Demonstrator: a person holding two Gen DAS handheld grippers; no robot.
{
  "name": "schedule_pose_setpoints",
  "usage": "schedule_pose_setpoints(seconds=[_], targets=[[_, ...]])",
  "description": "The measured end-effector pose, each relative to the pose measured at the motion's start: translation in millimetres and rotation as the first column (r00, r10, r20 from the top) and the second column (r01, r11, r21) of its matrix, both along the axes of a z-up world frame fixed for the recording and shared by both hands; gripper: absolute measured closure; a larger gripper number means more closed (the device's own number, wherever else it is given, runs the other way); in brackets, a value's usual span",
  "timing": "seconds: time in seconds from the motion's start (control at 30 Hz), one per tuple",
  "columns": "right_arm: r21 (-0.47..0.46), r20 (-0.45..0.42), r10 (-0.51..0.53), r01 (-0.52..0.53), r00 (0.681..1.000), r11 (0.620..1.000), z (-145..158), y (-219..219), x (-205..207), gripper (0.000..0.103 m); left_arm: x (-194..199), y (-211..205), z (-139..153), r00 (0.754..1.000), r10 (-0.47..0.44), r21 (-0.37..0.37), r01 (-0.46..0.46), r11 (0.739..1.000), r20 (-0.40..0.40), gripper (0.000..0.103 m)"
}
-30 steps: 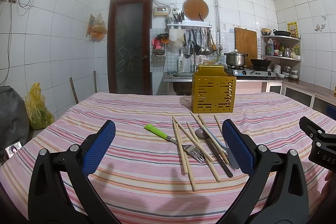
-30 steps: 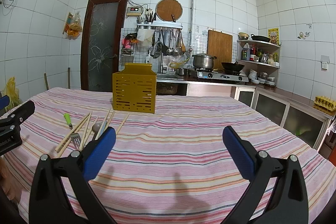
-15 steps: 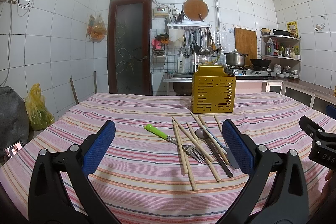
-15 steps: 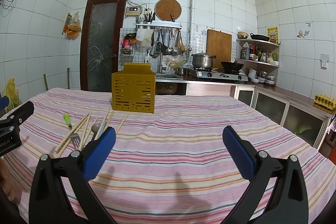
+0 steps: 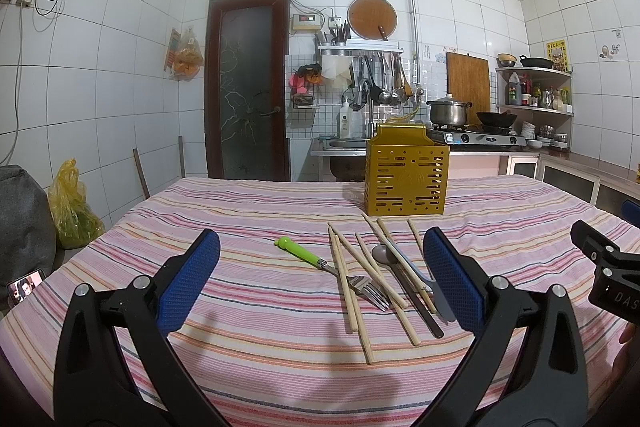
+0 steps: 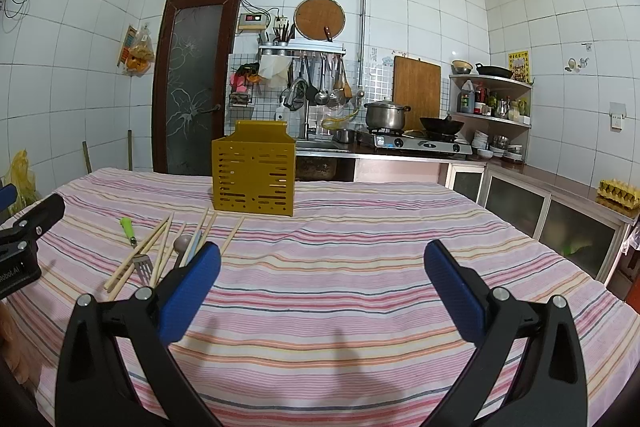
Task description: Organize utensils
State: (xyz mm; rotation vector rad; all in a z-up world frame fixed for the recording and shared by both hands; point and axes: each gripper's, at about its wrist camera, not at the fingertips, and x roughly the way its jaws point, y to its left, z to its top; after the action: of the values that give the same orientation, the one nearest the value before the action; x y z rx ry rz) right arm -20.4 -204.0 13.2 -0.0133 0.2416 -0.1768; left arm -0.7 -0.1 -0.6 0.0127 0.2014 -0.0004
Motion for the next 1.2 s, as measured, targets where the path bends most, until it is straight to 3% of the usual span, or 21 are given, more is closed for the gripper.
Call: schedule_pose_setpoints(seconds=[1.2], targets=[[0.009, 0.010, -0.007, 0.007, 1.000, 1.000, -0.4, 0.1, -1.2, 0.004, -0.3, -0.3, -0.1, 1.000, 0.000, 0.002, 0.000, 1.000, 0.001, 0.005]])
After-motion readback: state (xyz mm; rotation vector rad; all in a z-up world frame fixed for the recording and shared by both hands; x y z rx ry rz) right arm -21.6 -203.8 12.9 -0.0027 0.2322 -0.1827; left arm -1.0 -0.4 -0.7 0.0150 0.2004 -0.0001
